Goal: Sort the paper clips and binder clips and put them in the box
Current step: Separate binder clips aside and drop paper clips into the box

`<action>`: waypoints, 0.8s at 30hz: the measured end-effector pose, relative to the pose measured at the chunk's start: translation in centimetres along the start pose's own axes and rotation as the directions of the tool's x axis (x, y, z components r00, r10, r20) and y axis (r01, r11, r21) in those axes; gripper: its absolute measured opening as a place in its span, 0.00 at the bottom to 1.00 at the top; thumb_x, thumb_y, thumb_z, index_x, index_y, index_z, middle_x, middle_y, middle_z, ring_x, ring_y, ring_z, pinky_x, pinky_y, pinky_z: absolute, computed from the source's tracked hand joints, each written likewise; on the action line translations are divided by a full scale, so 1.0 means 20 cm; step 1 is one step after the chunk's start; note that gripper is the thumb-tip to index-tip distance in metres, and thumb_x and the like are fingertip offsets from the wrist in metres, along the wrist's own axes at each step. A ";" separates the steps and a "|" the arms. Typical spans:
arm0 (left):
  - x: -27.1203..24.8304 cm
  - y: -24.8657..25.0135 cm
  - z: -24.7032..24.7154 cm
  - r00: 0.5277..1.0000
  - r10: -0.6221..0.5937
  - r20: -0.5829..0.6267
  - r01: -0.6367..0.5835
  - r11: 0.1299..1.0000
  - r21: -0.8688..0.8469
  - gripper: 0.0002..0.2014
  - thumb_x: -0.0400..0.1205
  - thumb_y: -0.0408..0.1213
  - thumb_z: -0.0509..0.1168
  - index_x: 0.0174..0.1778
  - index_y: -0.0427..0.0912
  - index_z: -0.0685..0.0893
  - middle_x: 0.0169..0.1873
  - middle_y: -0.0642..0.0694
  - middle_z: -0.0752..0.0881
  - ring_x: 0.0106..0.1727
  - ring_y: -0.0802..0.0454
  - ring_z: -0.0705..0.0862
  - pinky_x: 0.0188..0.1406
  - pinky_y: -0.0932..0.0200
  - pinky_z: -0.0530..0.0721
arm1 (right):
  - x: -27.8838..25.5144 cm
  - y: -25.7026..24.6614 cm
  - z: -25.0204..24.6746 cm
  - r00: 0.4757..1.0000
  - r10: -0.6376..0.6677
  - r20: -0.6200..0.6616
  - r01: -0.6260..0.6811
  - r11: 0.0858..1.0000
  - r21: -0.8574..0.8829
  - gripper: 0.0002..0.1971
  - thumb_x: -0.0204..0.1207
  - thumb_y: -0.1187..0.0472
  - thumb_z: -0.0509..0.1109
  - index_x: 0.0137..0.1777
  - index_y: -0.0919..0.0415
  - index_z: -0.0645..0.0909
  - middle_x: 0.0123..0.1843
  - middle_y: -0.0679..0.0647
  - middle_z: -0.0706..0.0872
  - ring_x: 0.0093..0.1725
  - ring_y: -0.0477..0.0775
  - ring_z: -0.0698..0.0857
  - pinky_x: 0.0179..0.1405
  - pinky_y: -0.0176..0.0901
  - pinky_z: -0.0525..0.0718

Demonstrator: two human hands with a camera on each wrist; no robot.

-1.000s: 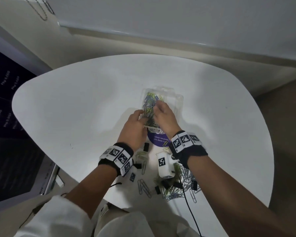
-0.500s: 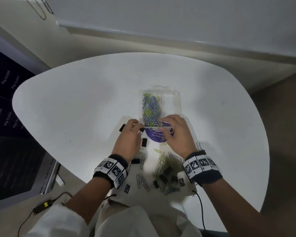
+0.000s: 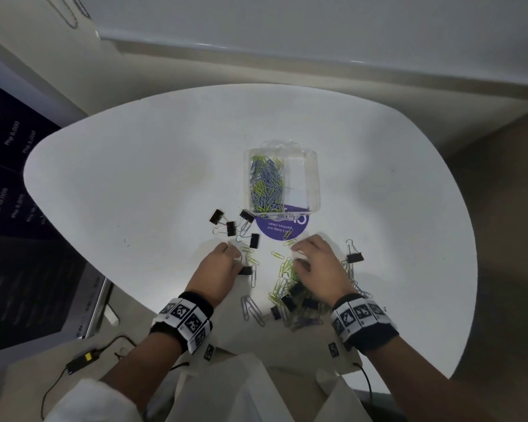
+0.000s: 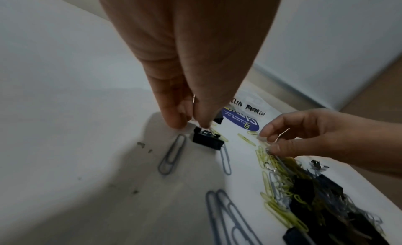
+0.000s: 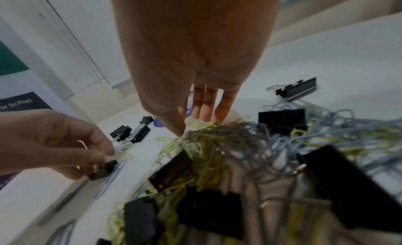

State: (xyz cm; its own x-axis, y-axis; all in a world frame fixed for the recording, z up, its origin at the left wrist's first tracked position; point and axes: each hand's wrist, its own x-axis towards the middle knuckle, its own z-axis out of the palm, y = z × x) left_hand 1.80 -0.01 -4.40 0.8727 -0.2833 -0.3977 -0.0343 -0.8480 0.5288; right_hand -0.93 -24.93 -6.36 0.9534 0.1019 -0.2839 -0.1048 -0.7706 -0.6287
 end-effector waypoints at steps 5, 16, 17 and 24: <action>-0.05 -0.06 -0.03 0.996 -0.034 -0.080 0.035 0.999 0.017 0.04 0.81 0.38 0.64 0.45 0.42 0.82 0.40 0.47 0.79 0.39 0.44 0.82 0.36 0.53 0.81 | 0.03 -0.09 0.04 0.998 -0.043 -0.052 0.049 0.992 0.115 0.13 0.78 0.65 0.71 0.62 0.58 0.85 0.59 0.49 0.79 0.60 0.48 0.78 0.55 0.25 0.78; -0.12 -0.07 0.01 0.997 -0.075 -0.002 0.075 0.996 0.043 0.03 0.81 0.30 0.64 0.43 0.37 0.81 0.39 0.43 0.76 0.40 0.40 0.80 0.36 0.58 0.71 | 0.10 -0.28 0.14 0.974 -0.031 0.226 0.041 0.998 -0.043 0.22 0.72 0.54 0.79 0.65 0.57 0.83 0.59 0.51 0.80 0.61 0.52 0.79 0.58 0.45 0.81; -0.11 -0.07 0.02 0.996 -0.089 -0.014 0.089 0.996 0.006 0.03 0.81 0.30 0.62 0.41 0.38 0.78 0.37 0.45 0.76 0.38 0.41 0.79 0.34 0.58 0.69 | 0.10 -0.29 0.15 0.977 -0.028 0.213 0.037 0.999 -0.037 0.19 0.73 0.56 0.78 0.64 0.58 0.83 0.58 0.52 0.80 0.59 0.52 0.80 0.57 0.44 0.81; -0.05 -0.03 -0.01 0.993 0.115 -0.028 -0.117 0.992 -0.045 0.15 0.81 0.29 0.59 0.61 0.48 0.78 0.47 0.47 0.82 0.44 0.47 0.81 0.41 0.53 0.81 | 0.09 -0.33 0.16 0.986 -0.004 0.165 -0.004 0.999 0.049 0.15 0.75 0.68 0.68 0.60 0.60 0.84 0.55 0.53 0.81 0.48 0.52 0.82 0.53 0.45 0.84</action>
State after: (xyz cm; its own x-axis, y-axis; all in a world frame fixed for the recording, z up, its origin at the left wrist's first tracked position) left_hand 1.06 0.82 -4.14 0.8761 -0.3668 -0.3130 -0.1139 -0.7882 0.6049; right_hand 0.55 -17.63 -5.12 0.8940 0.2078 -0.3969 -0.1220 -0.7395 -0.6620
